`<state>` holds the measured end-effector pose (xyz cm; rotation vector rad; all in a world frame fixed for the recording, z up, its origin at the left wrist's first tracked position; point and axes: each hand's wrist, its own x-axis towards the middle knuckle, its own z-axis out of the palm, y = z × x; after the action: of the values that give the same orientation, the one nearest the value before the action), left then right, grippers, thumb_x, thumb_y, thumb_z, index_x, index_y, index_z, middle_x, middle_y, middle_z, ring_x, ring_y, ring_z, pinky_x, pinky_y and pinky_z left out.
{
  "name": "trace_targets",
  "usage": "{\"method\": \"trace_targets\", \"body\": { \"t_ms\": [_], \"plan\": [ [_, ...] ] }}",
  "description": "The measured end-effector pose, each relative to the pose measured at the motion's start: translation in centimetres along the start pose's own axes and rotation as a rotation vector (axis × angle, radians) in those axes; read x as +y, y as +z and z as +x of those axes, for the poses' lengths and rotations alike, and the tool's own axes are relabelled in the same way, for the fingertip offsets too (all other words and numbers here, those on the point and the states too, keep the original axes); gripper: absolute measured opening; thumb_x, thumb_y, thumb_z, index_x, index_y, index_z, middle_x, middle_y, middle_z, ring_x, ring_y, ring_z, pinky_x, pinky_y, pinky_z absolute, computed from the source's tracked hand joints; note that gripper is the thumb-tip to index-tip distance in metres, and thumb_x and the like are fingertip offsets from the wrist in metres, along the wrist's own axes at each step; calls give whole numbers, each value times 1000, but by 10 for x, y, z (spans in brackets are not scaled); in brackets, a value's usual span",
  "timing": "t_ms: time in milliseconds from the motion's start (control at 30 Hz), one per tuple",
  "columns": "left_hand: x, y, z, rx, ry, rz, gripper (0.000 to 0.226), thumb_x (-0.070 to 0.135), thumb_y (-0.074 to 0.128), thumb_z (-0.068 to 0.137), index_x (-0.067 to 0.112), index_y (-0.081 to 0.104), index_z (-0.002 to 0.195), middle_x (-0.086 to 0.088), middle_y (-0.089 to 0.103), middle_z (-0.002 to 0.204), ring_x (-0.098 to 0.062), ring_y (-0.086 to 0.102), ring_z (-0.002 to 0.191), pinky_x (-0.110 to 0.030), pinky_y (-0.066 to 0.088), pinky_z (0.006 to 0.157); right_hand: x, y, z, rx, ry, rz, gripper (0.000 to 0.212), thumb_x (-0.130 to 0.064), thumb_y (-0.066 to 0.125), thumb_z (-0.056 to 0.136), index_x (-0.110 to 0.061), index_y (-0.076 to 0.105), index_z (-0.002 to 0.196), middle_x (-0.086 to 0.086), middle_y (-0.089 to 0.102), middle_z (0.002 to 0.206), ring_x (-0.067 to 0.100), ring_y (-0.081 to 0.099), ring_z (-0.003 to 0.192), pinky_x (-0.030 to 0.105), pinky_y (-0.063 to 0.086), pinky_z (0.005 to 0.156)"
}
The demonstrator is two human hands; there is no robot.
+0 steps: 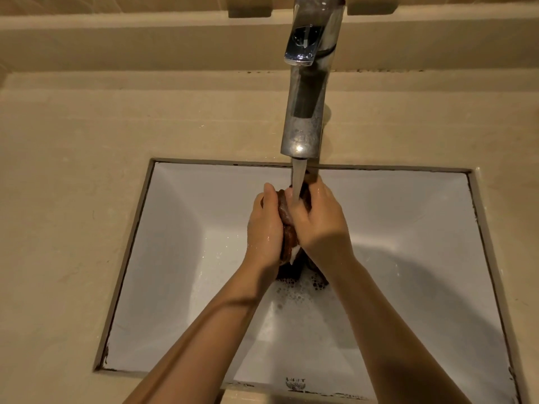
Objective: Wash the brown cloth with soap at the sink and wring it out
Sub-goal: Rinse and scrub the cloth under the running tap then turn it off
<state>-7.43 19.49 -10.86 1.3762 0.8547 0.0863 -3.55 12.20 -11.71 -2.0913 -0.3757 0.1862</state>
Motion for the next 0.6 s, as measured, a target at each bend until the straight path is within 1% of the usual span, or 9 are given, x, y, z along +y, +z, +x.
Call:
{"method": "trace_targets", "body": {
  "t_ms": [67,100,233,300,400,467,500,567,600],
  "plan": [
    [-1,0,2,64,69,90,46,48,25,100,16,58,96,-4,64,91,-15,61,84,-27,49,75,-2,-7,-5,10,-26,-39,37,-34,47,94,-7,54,117,9,58,109,17,53,96,13,32,76],
    [0,0,3,96,96,130,45,48,25,100,17,57,91,-2,62,87,-13,59,81,-25,47,73,-5,-7,-6,34,-25,-24,33,-33,49,93,-8,55,114,5,58,104,12,51,91,12,32,72],
    [7,5,13,125,102,206,53,46,27,101,17,60,72,-1,66,70,-16,62,69,-27,48,64,-20,1,-14,18,54,219,23,-34,52,92,-12,58,96,-8,59,77,7,55,70,18,46,64],
    [6,9,11,67,73,180,57,47,28,100,11,65,76,-6,67,69,-22,63,68,-32,51,65,-21,6,-9,76,174,272,22,-30,48,95,-11,57,96,-1,63,81,12,61,74,26,52,71],
    [3,9,3,-19,34,91,61,48,30,99,-1,65,90,-19,65,75,-29,61,70,-33,51,65,-10,7,6,114,395,169,18,-30,40,98,-18,52,93,1,62,87,19,60,82,38,52,82],
    [3,7,0,-45,30,65,64,50,29,99,-1,67,96,-21,69,83,-26,65,76,-28,53,64,-2,7,9,101,388,162,20,-34,36,98,-22,50,91,-3,61,83,19,61,81,45,52,82],
    [4,5,0,-47,17,39,64,52,27,98,3,69,95,-20,71,88,-27,68,80,-28,55,68,-1,5,6,81,362,180,20,-36,35,98,-25,50,90,-6,60,79,15,60,78,43,52,78],
    [8,3,2,-47,-49,-45,67,56,26,96,8,71,92,-16,73,85,-28,70,84,-36,56,75,-3,3,-6,20,216,290,17,-36,39,97,-29,50,87,-11,58,72,3,59,69,31,51,66],
    [11,2,4,-38,-79,-66,68,58,24,96,9,71,91,-13,72,79,-27,70,80,-37,56,74,-6,2,-13,-6,112,337,12,-34,44,96,-28,52,89,-12,59,71,3,60,68,26,50,63]
  ]
}}
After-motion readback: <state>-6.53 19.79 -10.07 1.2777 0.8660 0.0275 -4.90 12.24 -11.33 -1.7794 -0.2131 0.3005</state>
